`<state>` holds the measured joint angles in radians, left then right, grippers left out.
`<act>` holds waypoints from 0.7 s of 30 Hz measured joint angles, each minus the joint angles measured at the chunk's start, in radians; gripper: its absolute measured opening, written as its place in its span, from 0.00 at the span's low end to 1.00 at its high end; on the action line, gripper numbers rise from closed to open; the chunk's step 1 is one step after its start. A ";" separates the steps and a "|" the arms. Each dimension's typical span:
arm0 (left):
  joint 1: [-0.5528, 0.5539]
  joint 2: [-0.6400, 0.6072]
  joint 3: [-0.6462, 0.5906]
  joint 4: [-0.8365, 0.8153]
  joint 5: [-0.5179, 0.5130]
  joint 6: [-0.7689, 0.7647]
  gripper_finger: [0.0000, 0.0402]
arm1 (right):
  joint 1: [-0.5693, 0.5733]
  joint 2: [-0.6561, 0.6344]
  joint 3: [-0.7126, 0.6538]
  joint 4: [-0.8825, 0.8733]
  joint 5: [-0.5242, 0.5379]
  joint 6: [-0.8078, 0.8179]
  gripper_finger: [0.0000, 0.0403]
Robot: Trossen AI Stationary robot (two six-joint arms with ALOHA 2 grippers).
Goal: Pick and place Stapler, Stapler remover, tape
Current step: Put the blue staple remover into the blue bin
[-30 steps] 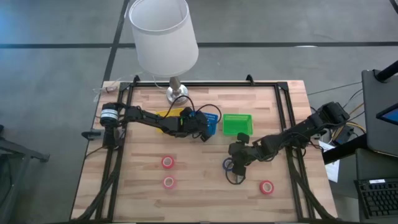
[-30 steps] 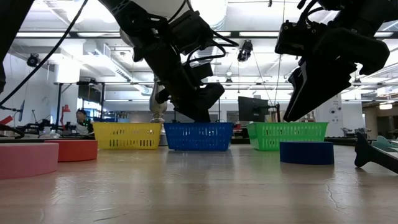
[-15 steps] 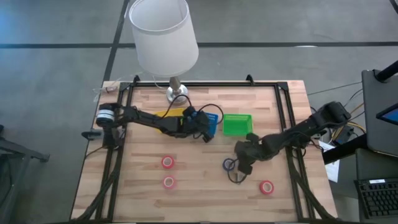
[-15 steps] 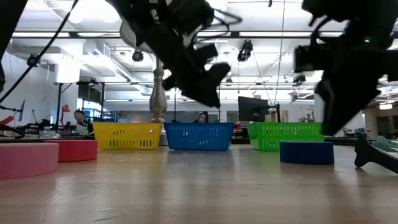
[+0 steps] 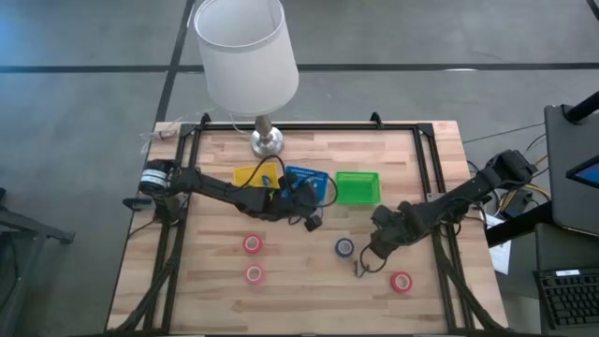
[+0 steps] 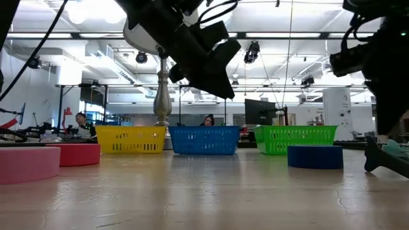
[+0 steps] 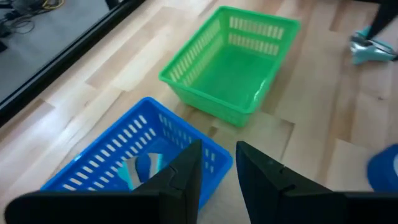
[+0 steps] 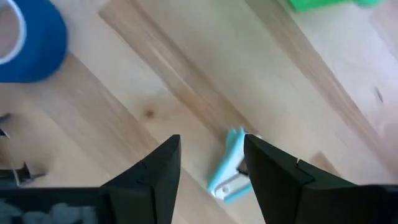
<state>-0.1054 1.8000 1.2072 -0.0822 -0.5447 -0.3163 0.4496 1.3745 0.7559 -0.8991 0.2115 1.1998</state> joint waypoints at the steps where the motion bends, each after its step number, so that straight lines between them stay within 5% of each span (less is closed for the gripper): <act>1: -0.004 0.000 0.000 0.000 0.000 0.000 0.25 | 0.000 0.002 -0.001 -0.007 -0.015 0.014 0.42; 9: -0.013 0.000 0.000 0.002 -0.004 -0.020 0.25 | 0.000 0.038 -0.045 -0.008 -0.133 0.102 0.42; 21: -0.013 0.000 -0.001 0.003 -0.004 -0.005 0.24 | 0.000 0.048 -0.046 0.006 -0.134 0.102 0.42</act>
<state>-0.1188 1.8000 1.2064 -0.0792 -0.5488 -0.3213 0.4496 1.4223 0.7101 -0.8932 0.0776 1.3022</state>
